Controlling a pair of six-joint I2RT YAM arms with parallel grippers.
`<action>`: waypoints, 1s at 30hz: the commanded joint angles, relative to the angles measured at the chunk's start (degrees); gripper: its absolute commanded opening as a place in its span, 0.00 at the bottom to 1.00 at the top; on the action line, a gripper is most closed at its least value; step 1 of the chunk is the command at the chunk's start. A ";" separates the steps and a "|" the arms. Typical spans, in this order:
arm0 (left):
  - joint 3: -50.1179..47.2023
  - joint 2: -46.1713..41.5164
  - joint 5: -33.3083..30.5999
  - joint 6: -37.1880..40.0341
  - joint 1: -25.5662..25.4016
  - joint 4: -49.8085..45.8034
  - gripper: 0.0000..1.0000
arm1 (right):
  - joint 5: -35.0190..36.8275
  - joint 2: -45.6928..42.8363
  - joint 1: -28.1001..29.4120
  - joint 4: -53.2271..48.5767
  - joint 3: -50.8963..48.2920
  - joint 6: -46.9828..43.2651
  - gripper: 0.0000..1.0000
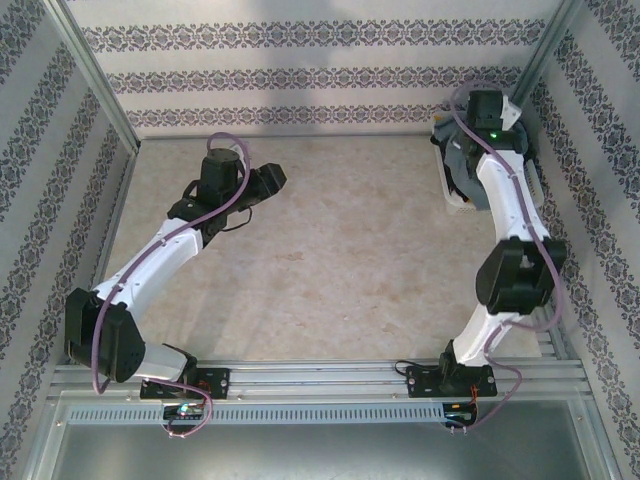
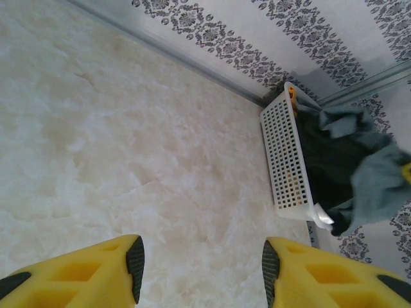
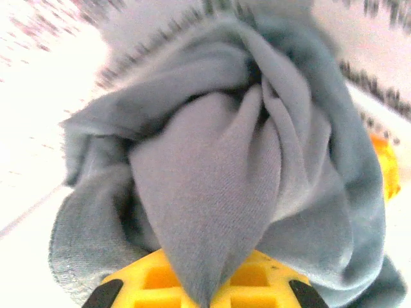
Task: Fold and stack the t-shirts
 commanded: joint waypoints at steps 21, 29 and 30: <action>-3.49 -11.30 -15.51 2.03 0.60 -15.64 0.55 | 12.17 -10.16 30.21 19.19 9.36 -17.10 0.00; -6.51 -12.99 -14.29 -0.29 0.56 -15.44 0.52 | 9.62 -4.39 18.83 13.81 30.82 -19.88 0.00; -6.64 -12.88 -14.07 -0.45 0.59 -15.24 0.52 | 9.67 -3.87 18.52 13.63 32.97 -21.23 0.00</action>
